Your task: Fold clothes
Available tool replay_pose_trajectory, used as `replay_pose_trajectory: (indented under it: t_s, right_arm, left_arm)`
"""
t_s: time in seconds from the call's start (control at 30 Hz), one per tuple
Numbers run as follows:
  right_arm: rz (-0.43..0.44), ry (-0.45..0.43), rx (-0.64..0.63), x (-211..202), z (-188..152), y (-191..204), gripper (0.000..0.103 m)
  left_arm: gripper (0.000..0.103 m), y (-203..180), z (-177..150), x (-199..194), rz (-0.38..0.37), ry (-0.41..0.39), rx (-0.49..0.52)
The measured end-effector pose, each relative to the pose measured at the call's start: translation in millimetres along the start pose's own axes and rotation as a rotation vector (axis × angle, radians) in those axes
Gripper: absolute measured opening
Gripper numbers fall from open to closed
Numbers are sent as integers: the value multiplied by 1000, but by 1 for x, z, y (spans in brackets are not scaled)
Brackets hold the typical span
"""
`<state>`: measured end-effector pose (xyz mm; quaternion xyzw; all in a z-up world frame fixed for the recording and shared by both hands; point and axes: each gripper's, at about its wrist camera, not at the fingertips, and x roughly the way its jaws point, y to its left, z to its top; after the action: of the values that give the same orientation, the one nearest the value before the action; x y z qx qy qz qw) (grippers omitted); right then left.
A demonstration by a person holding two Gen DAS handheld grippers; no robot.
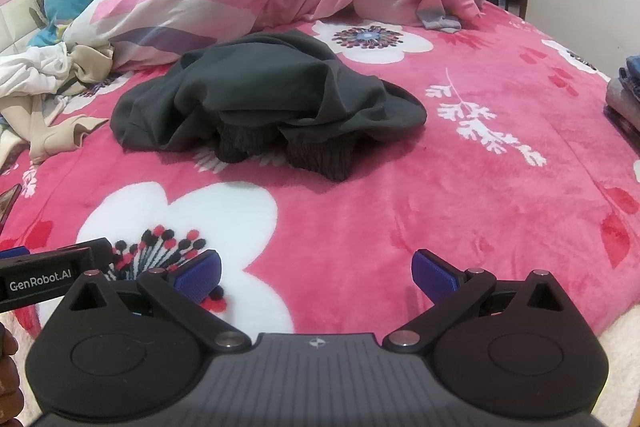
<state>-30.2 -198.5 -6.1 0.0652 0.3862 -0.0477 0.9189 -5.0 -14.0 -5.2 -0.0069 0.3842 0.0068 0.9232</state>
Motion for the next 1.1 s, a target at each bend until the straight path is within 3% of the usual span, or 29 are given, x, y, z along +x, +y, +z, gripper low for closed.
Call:
replay_pose_trajectory:
  t_s: [0.4, 0.7, 1.1]
  right_arm:
    - [-4, 5, 5, 3, 1, 2, 103]
    - [55, -7, 7, 11, -1, -1, 103]
    - [145, -151, -13, 13, 9, -23, 103]
  left_arm:
    - [103, 1, 0, 4, -4, 2, 0]
    - [103, 7, -2, 10, -33, -31, -26]
    - [103, 4, 1, 26, -80, -82, -24]
